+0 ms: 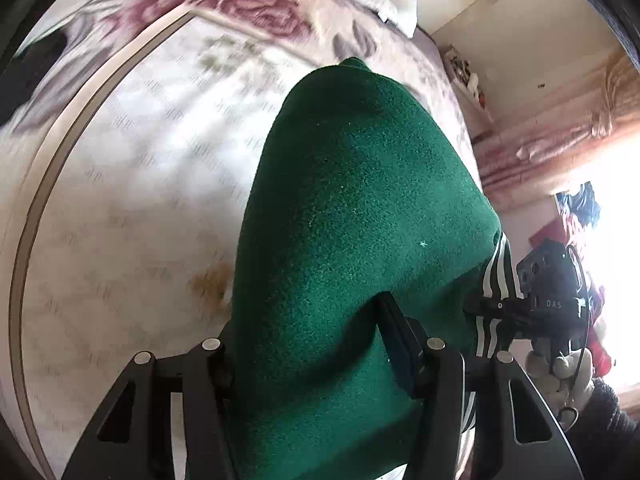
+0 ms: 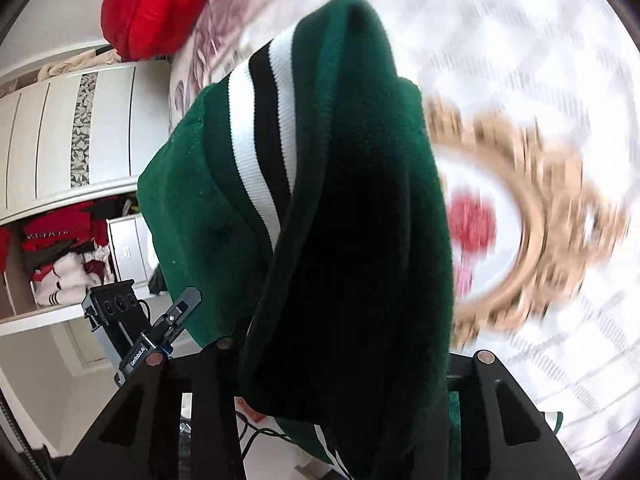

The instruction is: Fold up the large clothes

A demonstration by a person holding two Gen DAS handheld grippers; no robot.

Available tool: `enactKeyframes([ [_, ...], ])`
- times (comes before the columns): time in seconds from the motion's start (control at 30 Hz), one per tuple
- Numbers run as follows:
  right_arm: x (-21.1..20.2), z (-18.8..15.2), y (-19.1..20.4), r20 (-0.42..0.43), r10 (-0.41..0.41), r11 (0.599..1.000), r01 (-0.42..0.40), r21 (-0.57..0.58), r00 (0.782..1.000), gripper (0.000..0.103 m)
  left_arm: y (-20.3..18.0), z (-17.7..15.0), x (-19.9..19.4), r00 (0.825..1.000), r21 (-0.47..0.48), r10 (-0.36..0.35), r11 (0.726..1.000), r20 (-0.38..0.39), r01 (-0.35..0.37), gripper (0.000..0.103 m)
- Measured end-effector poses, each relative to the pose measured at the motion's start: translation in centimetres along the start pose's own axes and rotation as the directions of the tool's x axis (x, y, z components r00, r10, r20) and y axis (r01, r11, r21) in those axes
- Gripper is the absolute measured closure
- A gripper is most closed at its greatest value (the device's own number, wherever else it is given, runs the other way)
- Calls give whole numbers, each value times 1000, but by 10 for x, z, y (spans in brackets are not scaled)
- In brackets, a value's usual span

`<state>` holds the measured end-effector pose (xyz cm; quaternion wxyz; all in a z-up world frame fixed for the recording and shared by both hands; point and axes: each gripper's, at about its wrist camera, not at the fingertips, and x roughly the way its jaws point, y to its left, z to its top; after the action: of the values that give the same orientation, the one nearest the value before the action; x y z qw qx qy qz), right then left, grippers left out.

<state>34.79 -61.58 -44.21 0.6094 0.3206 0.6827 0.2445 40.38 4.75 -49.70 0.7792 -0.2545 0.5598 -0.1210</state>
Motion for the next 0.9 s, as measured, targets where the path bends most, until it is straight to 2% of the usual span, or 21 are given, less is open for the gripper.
enactKeyframes([
  [0.17, -38, 101, 20, 39, -19, 1000, 20, -23, 999, 59, -19, 76, 25, 999, 25, -21, 999, 31, 20, 51],
  [0.37, -55, 214, 22, 62, -63, 997, 66, -48, 996, 59, -26, 157, 89, 998, 36, -49, 998, 31, 48, 51],
  [0.43, -56, 250, 12, 57, -90, 995, 92, -48, 994, 59, -23, 173, 112, 999, 32, -50, 998, 16, 49, 51],
  [0.53, -41, 283, -5, 35, -120, 992, 121, -30, 992, 59, -18, 186, 141, 999, 33, -36, 999, -14, 36, 51],
  [0.63, -24, 306, -19, 9, -150, 989, 150, -5, 989, 59, -10, 195, 169, 998, 51, -1, 999, -59, 5, 51],
  [0.7, -17, 315, -23, 4, -155, 988, 155, 0, 988, 58, -8, 199, 173, 997, 61, 9, 998, -73, -4, 50],
  [0.8, -14, 317, -33, -1, -180, 984, 180, 10, 984, 47, -11, 201, 172, 994, 62, 29, 998, -102, -23, 46],
  [0.83, -6, 304, -31, 7, -209, 978, 209, 3, 978, 40, -14, 202, 170, 993, 65, 49, 997, -108, -42, 45],
  [0.9, -15, 287, -39, 43, -276, 960, 277, -21, 960, 34, -21, 201, 162, 991, 81, 97, 993, -96, -89, 45],
])
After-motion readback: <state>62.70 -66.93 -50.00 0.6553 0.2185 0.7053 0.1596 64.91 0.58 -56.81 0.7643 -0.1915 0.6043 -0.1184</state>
